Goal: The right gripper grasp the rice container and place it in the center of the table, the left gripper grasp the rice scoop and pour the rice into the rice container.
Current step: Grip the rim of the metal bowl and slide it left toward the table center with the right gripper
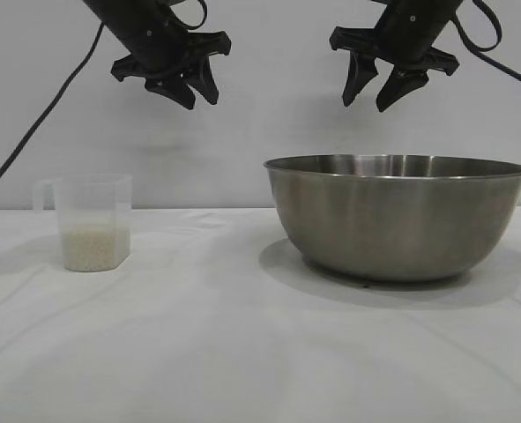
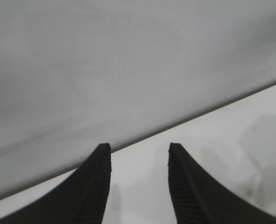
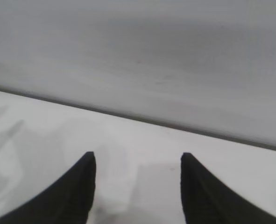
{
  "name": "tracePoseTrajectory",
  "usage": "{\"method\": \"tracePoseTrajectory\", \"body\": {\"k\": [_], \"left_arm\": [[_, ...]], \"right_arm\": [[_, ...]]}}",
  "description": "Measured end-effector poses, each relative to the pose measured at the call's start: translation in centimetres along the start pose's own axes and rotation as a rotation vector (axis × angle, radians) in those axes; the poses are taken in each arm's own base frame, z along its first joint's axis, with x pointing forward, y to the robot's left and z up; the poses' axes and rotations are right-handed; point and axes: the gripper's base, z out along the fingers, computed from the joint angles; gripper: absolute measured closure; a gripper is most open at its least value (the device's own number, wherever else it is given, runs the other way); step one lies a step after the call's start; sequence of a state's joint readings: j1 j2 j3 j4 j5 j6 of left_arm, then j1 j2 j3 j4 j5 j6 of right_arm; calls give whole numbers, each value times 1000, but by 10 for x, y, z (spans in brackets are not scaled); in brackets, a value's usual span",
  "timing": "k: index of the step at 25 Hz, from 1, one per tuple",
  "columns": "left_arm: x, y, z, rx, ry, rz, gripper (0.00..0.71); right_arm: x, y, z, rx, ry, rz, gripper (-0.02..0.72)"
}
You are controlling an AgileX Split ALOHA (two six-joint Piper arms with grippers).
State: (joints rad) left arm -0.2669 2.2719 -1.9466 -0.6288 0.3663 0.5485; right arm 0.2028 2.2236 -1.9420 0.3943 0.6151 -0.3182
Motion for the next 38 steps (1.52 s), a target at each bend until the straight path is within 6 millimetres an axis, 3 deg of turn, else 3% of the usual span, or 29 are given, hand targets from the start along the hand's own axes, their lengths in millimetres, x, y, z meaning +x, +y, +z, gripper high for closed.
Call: {"method": "tracePoseTrajectory", "body": {"k": [15,19,26,31,38], "left_arm": [[2,-1,0,13,21,0,443],[3,-2,0,20,35,3,443],[4,-2,0,20,42,9,443],[5,-2,0,26,51,9,443],[-2,-6,-9,40,56,22,443]], "right_arm": [[3,1,0,-14,34,3,328],[-2,-6,-21,-21,68,12,328],[-2,-33,-79,-35,220,50,328],[15,-44,-89,-65,405,69,328],[24,-43,-89,-68,455,76,328]]}}
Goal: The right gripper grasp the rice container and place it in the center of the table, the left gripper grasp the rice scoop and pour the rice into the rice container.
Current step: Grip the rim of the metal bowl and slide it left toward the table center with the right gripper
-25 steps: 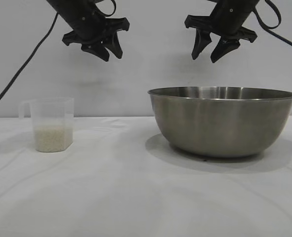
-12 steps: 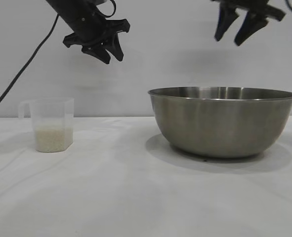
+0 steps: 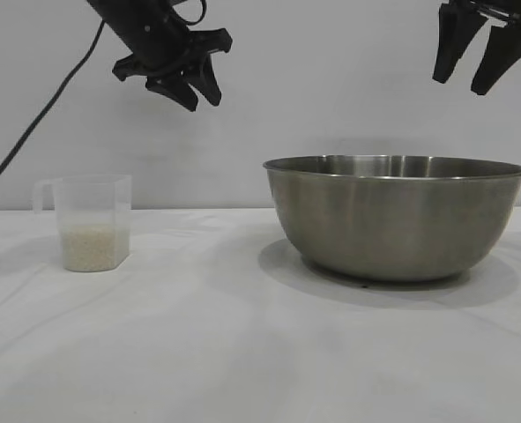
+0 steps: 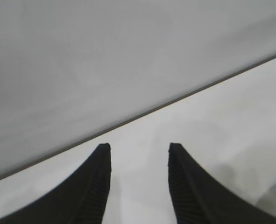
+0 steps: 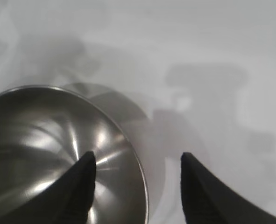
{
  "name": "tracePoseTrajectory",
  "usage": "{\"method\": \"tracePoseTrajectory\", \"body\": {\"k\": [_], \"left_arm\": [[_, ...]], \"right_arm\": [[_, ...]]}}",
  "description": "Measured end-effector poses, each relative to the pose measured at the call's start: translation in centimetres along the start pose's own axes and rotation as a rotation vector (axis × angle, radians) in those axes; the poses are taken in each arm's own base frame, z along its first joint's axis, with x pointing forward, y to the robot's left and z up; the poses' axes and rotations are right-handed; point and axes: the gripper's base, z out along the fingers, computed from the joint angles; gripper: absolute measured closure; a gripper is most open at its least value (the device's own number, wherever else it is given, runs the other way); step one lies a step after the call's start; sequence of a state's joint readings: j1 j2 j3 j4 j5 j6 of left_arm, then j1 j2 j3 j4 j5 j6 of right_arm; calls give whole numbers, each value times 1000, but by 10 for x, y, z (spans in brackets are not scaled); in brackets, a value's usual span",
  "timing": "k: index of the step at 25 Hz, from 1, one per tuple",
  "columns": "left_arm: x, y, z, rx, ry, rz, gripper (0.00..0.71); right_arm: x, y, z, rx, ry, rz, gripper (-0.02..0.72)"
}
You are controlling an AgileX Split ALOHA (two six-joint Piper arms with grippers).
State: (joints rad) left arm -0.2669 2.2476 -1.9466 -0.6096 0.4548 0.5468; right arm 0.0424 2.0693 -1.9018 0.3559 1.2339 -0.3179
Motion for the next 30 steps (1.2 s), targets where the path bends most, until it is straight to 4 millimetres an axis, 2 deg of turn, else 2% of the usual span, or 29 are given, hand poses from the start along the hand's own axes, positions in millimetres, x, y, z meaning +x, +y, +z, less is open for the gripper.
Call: {"method": "tracePoseTrajectory", "body": {"k": [9,18,26,28,30], "left_arm": [[-3,-2,-5,6,14,21,443],[-2,-3,-6,12,24,23,443],[-2,-3,-6,14,28,23,443],[-2,-3,-6,14,28,23,443],[-2,-3,-6,14,28,23,443]], "right_arm": [[44,-10,47,-18,216,62,328],[45,0,53,-21,232,38,328],[48,-6,71,-10,277,46,328],[49,-7,73,-10,283,47,405],[49,-8,75,-8,288,49,523]]}}
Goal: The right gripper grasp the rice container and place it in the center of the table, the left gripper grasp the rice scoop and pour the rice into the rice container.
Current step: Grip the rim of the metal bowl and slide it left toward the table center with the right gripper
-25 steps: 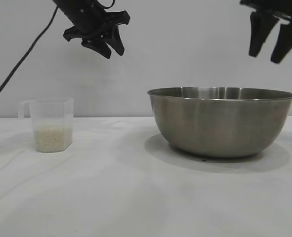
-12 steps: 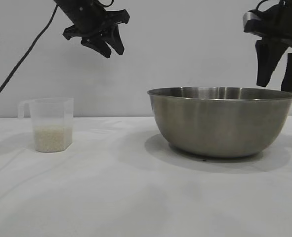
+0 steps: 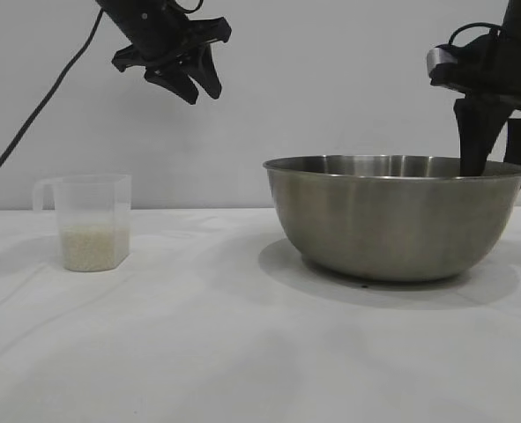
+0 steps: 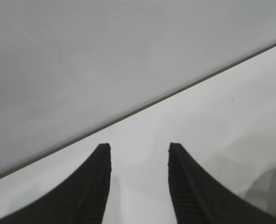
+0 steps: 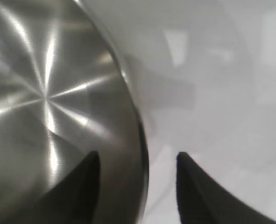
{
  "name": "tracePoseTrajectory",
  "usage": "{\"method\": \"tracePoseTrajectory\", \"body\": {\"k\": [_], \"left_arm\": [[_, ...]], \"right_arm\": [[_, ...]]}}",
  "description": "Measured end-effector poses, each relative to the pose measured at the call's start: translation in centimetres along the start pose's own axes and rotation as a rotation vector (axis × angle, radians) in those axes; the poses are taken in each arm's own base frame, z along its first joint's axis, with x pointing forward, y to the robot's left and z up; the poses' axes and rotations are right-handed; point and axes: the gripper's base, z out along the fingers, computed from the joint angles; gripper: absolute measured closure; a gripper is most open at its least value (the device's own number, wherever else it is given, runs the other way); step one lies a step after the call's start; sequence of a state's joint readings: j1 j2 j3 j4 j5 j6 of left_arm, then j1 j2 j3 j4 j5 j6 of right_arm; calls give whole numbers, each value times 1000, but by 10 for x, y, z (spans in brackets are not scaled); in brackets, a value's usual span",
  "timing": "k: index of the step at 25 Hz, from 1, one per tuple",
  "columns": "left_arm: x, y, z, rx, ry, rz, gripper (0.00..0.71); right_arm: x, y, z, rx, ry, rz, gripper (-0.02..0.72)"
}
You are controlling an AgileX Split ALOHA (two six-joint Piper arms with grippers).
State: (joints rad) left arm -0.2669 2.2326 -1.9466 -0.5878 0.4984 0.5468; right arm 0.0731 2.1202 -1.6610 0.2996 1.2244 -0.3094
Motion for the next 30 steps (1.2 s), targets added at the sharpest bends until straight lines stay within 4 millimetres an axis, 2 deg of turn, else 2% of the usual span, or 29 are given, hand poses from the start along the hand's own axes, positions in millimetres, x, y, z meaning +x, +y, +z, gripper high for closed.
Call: {"method": "tracePoseTrajectory", "body": {"k": [5,9,18,20,27,28,29,30], "left_arm": [[0,0,0,0,0,0,443],[0,0,0,-1,0,1,443],[-1,0,-1,0,0,2,443],[-2,-1,-2,-1,-3,5,443],[-6,-2,-7,0,-12,8,443],[-6,-2,-7,0,-12,8,443],[-6,-2,-7,0,-14,8,443],[-6,-2,-7,0,-14,8,443]], "right_arm": [[0,-1,3,1,7,3,703],[-1,6,4,0,6,-10,703],[-6,61,30,-39,52,-119,703],[-6,66,31,-48,54,-126,703],[-6,67,31,-52,52,-124,703],[-6,67,31,-52,52,-124,667],[-6,67,31,-52,52,-124,661],[-6,67,31,-52,52,-124,587]]}}
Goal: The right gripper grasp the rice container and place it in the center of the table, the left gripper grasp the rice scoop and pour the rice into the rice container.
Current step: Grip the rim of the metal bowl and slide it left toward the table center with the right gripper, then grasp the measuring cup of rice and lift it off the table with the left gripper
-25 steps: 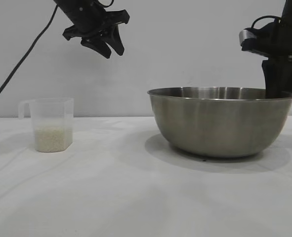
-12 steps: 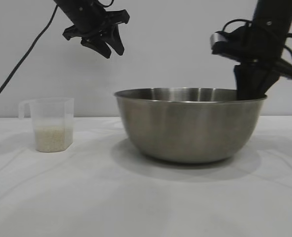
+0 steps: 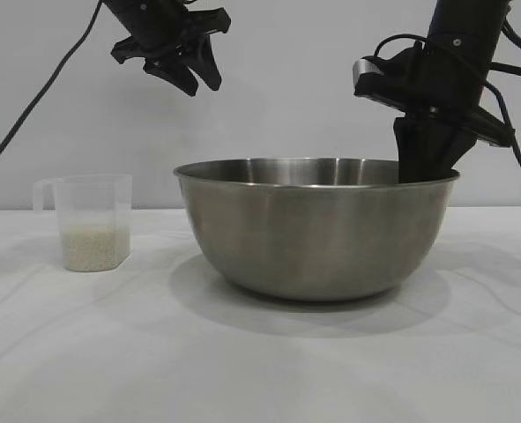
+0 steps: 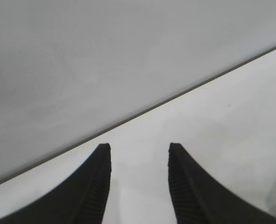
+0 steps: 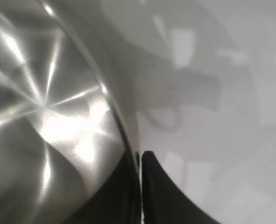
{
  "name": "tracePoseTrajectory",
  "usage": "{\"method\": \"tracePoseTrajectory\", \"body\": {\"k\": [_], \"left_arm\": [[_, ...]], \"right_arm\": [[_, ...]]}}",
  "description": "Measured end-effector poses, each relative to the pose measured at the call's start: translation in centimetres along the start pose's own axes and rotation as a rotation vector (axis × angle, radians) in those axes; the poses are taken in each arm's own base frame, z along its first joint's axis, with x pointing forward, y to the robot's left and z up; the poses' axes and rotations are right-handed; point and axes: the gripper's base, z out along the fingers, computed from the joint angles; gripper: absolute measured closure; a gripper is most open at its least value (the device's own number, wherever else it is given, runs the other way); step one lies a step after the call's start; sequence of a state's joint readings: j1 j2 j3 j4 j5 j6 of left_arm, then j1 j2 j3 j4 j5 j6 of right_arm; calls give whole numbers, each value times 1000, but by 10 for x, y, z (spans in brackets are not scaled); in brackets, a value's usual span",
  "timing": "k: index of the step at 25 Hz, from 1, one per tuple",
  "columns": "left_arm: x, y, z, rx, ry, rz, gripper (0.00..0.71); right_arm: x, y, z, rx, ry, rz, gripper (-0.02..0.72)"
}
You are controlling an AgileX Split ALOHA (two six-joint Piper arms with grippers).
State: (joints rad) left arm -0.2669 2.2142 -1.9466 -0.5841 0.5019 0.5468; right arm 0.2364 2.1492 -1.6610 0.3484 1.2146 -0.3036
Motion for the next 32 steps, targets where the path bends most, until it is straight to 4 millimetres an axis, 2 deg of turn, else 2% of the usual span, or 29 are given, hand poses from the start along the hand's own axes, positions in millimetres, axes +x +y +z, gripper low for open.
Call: {"method": "tracePoseTrajectory", "body": {"k": [3,5,7,10,11,15,17,19,22,24,25,26,27,32], "left_arm": [[0,0,-1,3,3,1,443],[0,-1,-1,6,8,1,443],[1,-1,-1,9,12,1,443],[1,-1,-1,14,21,1,443],[1,-2,-2,16,23,2,443],[-4,-4,-9,16,23,21,443],[-7,-4,-12,13,16,28,443],[-10,-5,-16,11,8,33,443],[-13,-6,-19,11,0,36,443],[-14,-6,-21,11,-4,37,443],[-15,-7,-22,11,-6,38,443],[-15,-7,-22,11,-7,38,443],[-15,-7,-23,12,-6,39,443],[-19,-8,-29,0,-2,16,443]], "right_arm": [[0,1,-3,1,-6,-10,390],[1,3,-11,14,-23,-26,265],[3,5,-22,37,-42,-43,213],[5,10,-45,69,-122,-61,230],[6,13,-56,82,-167,-68,188],[14,22,-100,173,-321,-113,204],[18,22,-112,230,-347,-136,204],[19,16,-114,262,-369,-122,204],[29,-6,-102,289,-418,-26,204],[45,-22,-87,314,-444,41,266],[55,-26,-82,328,-470,59,258],[63,-28,-83,349,-515,65,258],[73,-27,-81,363,-546,66,316],[112,-14,-92,425,-751,33,314]]}}
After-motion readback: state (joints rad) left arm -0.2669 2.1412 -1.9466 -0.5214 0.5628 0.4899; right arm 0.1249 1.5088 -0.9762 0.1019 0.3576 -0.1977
